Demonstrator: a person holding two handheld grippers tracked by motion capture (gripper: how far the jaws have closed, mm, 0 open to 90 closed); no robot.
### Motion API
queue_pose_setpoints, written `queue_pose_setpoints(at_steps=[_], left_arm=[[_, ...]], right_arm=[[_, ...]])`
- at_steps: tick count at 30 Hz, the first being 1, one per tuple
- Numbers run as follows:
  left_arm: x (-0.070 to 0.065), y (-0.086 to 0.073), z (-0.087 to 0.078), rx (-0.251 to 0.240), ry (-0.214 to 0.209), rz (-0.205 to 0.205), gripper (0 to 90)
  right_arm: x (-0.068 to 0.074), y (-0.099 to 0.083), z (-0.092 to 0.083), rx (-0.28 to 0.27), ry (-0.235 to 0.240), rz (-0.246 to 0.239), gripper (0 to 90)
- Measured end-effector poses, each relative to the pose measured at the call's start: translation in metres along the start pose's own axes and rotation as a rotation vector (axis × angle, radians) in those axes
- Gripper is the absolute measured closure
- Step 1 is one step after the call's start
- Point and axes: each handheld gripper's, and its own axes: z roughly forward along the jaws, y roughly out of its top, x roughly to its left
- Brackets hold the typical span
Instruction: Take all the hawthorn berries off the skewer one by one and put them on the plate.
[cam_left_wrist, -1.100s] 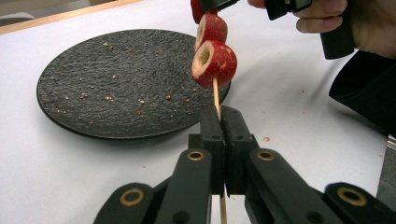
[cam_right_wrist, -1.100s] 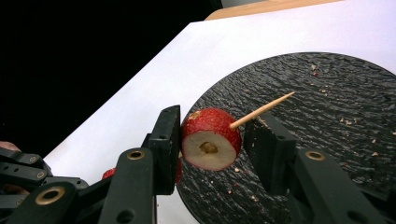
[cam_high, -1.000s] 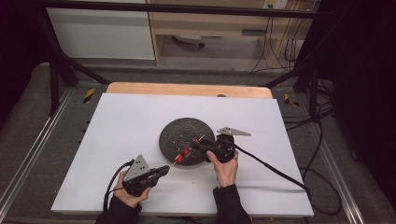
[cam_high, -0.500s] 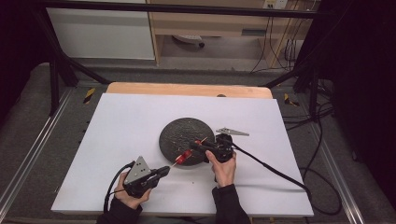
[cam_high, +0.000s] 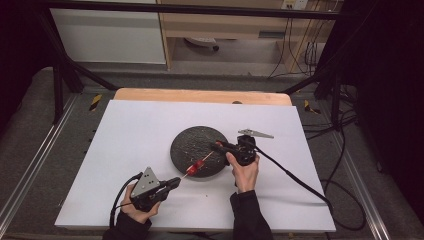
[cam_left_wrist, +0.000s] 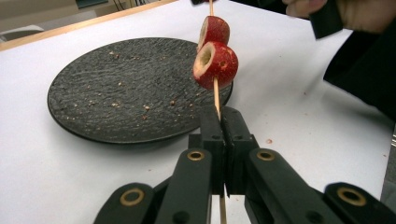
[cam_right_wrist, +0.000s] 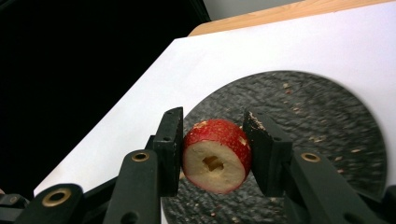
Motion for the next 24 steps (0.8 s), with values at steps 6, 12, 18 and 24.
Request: queue_pose_setpoints(at_steps=[6, 12, 18, 24], left_arm=[[0.002, -0.001, 0.001, 0.013, 0.0, -0.004, 88.6], [0.007, -0.001, -0.002, 0.006, 0.009, -0.018, 88.5], [0.016, -0.001, -0.008, -0.019, 0.029, -0.061, 88.4], [0.02, -0.003, -0.007, -0.013, 0.036, -0.087, 88.3]], right_arm=[[-0.014, 0.016, 0.0, 0.005, -0.059, -0.034, 60.0], [-0.027, 0.027, 0.003, -0.001, -0.119, -0.065, 59.9], [-0.032, 0.019, 0.016, 0.052, -0.136, -0.103, 59.8], [-0.036, -0.007, 0.04, 0.141, -0.124, -0.148, 59.2]])
